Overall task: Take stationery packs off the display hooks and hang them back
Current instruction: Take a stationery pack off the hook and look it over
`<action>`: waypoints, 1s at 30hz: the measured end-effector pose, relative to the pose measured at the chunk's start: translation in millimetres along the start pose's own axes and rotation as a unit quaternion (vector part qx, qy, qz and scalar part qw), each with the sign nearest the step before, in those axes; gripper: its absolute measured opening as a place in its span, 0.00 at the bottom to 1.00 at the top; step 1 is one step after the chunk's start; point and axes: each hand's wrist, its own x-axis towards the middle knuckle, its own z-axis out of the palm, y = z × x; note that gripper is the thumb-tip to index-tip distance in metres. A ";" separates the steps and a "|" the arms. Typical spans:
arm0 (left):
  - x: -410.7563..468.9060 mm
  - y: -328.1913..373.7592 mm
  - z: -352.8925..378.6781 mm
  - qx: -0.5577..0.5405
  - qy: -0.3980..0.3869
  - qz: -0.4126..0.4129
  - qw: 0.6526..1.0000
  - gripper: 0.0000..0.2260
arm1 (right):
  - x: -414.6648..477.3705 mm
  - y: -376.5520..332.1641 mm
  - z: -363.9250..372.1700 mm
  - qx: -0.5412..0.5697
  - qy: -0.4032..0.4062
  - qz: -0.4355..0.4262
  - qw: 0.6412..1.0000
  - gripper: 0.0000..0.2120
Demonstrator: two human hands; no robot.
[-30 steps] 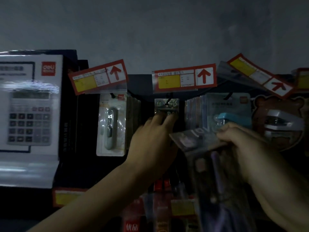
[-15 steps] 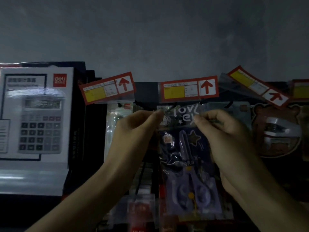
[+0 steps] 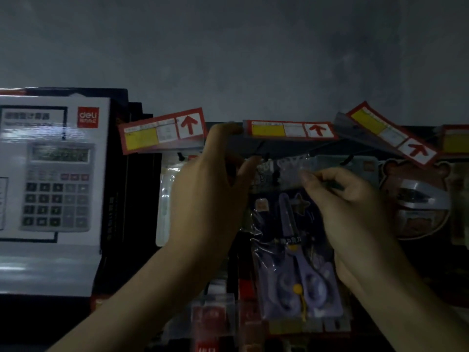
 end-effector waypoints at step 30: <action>54.1 19.8 -16.3 0.189 0.067 0.116 0.973 0.09 | 31.9 -4.2 30.1 0.085 0.035 0.010 0.996 0.08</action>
